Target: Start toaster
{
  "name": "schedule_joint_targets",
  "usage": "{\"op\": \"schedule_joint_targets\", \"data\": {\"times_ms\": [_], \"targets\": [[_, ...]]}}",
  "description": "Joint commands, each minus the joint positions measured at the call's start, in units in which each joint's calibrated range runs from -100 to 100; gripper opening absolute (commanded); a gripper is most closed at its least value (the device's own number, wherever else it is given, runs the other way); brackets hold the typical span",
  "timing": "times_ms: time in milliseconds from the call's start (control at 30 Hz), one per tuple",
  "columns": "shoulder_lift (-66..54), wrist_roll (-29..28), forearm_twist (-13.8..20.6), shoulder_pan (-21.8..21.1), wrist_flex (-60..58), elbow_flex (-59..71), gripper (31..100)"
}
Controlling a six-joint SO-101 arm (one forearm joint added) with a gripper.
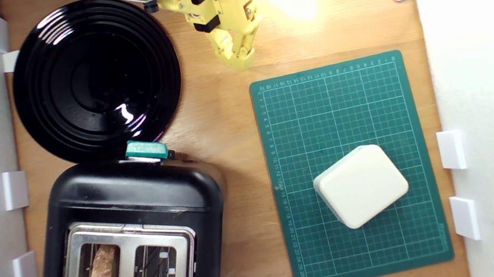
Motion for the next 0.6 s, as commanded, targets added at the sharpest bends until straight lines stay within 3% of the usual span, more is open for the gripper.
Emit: {"op": "schedule_joint_targets", "data": {"times_ms": [0,567], "targets": [[-0.6,0.3,0.7,0.0,0.3,1.1,31.4],[-0.6,0.4,0.7,0.4,0.3,1.1,31.4]]}}
